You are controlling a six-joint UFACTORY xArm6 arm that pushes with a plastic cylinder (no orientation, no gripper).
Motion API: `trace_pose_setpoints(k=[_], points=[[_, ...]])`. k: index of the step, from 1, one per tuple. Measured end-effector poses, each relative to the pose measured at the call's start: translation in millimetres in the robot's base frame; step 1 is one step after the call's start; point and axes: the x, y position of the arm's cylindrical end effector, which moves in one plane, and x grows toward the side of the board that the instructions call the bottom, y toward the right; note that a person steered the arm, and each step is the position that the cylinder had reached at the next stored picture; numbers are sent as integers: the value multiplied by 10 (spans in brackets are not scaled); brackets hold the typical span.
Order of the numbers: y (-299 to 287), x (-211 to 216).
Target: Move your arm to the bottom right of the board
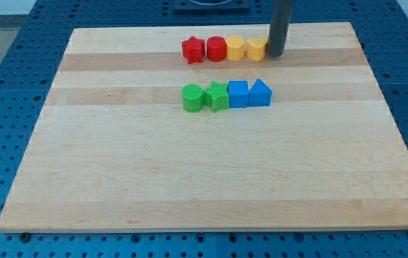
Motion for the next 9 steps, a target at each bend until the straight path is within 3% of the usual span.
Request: trace_pose_setpoints(k=[3,4,6,7,9], points=[[-1,39],[0,361],[0,540],[0,886],[-431,1054]])
